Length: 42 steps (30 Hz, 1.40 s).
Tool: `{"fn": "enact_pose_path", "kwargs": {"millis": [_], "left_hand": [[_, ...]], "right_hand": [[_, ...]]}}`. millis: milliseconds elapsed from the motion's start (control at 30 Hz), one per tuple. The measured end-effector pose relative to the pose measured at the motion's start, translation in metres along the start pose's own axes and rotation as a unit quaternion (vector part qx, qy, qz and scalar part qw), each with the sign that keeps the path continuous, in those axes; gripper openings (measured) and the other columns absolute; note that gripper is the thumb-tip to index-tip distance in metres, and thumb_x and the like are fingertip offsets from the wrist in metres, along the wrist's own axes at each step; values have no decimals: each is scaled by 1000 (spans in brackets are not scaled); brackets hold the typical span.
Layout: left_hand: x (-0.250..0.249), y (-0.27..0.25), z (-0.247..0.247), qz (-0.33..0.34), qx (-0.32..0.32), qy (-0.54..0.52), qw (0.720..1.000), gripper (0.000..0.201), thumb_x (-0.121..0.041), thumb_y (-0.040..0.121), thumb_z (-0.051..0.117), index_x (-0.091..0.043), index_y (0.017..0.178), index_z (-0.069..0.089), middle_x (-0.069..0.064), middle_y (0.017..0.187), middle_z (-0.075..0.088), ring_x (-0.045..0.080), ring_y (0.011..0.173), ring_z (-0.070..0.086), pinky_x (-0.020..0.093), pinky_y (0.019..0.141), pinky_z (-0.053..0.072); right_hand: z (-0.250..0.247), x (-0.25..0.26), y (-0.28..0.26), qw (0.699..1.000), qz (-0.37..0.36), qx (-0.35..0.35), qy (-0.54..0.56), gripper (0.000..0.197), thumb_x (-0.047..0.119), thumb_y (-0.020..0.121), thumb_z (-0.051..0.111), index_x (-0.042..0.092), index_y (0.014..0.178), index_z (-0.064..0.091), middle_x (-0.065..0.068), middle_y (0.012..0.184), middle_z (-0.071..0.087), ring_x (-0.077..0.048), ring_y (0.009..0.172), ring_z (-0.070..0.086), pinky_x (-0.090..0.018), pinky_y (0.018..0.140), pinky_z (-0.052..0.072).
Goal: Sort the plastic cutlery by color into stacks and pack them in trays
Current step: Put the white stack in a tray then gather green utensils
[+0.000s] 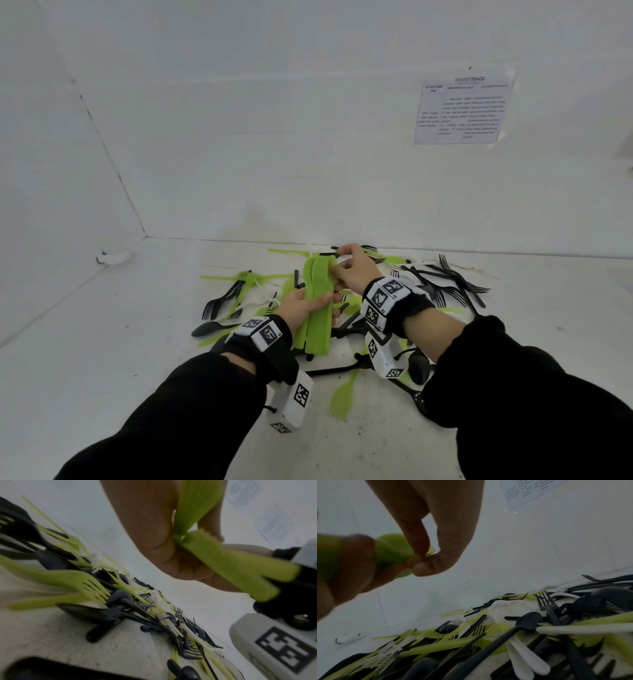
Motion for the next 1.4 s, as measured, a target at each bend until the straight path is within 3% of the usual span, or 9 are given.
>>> {"fn": "enact_pose_path", "kwargs": {"millis": [233, 400, 533, 800, 967, 1133, 1233, 1333, 1400], "left_hand": [[-2, -8, -25, -28, 44, -6, 999, 12, 10, 87, 51, -1, 89, 57, 5, 67, 66, 19, 54, 63, 29, 53, 56], [-4, -14, -36, -45, 76, -8, 996, 16, 10, 89, 48, -4, 93, 55, 4, 71, 67, 16, 53, 63, 29, 54, 56], [-6, -15, -44, -58, 91, -6, 994, 15, 8, 90, 47, -2, 99, 54, 2, 70, 70, 17, 54, 64, 30, 54, 56], [-9, -12, -45, -72, 65, -48, 994, 33, -28, 100, 35, -4, 97, 57, 4, 72, 71, 19, 60, 68, 29, 56, 56], [-18, -13, -46, -40, 39, -17, 998, 16, -17, 94, 50, -4, 89, 57, 4, 66, 66, 17, 52, 65, 28, 52, 56], [-27, -11, -53, -35, 16, -57, 998, 6, -1, 91, 52, -2, 86, 55, 11, 72, 54, 16, 47, 61, 28, 49, 56], [-28, -13, -66, -24, 18, -8, 1000, 4, -1, 92, 51, -1, 93, 54, 9, 77, 56, 16, 47, 60, 27, 47, 53], [-30, -17, -76, -19, 35, 15, 999, 9, -7, 95, 47, -1, 93, 53, 7, 70, 60, 17, 47, 59, 28, 47, 53], [-31, -20, -82, -12, 21, -7, 1000, 12, -9, 96, 45, -2, 91, 53, 7, 73, 59, 17, 47, 59, 28, 48, 53]], "right_hand": [[33, 11, -13, 983, 25, 130, 125, 33, 12, 98, 43, 3, 129, 43, -7, 77, 54, -7, 42, 57, -21, 43, 52], [45, 16, -14, 943, 67, 189, 266, 45, 3, 99, 36, 20, 140, 31, -3, 90, 58, -12, 70, 62, -27, 64, 53], [56, 18, -15, 906, 88, 223, 349, 42, -1, 97, 33, 18, 134, 39, -3, 92, 58, -15, 73, 62, -27, 62, 55], [65, 16, -5, 910, 57, 171, 372, 29, -5, 99, 24, 10, 116, 42, -13, 94, 57, -24, 83, 56, -31, 66, 55], [71, 20, 5, 949, 2, 110, 294, 28, 1, 100, 29, 19, 101, 51, -14, 92, 52, -22, 75, 50, -33, 71, 44], [75, 24, 12, 992, 6, 35, 124, 41, 18, 100, 37, 15, 141, 31, -7, 88, 55, -16, 62, 49, -28, 61, 43], [87, 28, 6, 971, 44, 115, 206, 43, 33, 101, 32, 13, 139, 33, -10, 110, 55, -19, 68, 57, -25, 56, 48], [95, 37, -1, 980, 7, 156, 119, 46, 35, 100, 35, 14, 140, 26, -3, 91, 58, -12, 58, 57, -21, 48, 43], [96, 38, 5, 989, -7, 144, 42, 45, 39, 100, 30, 20, 140, 26, -2, 103, 57, -11, 60, 57, -21, 56, 46]]}}
Point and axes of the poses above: each hand's wrist, its own y-axis towards the middle knuckle, its own z-axis out of the palm, x = y × z, the point moved 4 cm from there along y, towards the middle knuckle
